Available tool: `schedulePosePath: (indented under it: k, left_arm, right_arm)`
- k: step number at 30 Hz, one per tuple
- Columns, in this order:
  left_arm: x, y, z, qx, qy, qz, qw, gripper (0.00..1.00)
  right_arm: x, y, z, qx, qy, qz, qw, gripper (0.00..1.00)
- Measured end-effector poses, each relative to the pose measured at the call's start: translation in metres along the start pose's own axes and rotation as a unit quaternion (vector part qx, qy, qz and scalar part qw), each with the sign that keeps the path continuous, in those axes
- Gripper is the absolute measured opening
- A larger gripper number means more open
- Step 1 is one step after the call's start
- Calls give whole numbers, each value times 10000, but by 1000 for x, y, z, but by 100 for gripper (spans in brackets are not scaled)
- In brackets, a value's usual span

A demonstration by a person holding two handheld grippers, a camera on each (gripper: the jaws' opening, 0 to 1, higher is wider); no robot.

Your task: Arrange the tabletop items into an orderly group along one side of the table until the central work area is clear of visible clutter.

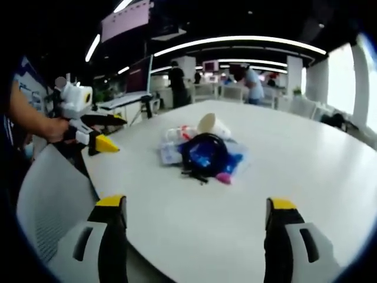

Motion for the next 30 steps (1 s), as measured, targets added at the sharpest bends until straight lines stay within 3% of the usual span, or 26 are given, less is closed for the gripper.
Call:
schedulePosePath:
  k: [9, 26, 30]
  left_arm:
    - [-6, 19, -8, 108, -57, 36, 9999, 96]
    - [-21, 62, -27, 246, 111, 53, 9996, 91]
    - [-22, 69, -29, 277, 101, 60, 9995, 89]
  right_arm:
    - [-8, -2, 3, 34, 229, 279, 9993, 97]
    - [-1, 0, -2, -88, 125, 20, 9999, 97]
    - [-4, 0, 0, -56, 98, 133, 9998, 95]
Point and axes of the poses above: the point that each gripper's makers call its tool centre point, and the gripper's own axes: y roughly forward along the fingers, z roughly to its right, x roughly out of its underside, the point moved 2 cm from there along -y, roughly backward along the fingers, and after that the axes turned 9 degrees about -y, right-handed, at the moved point
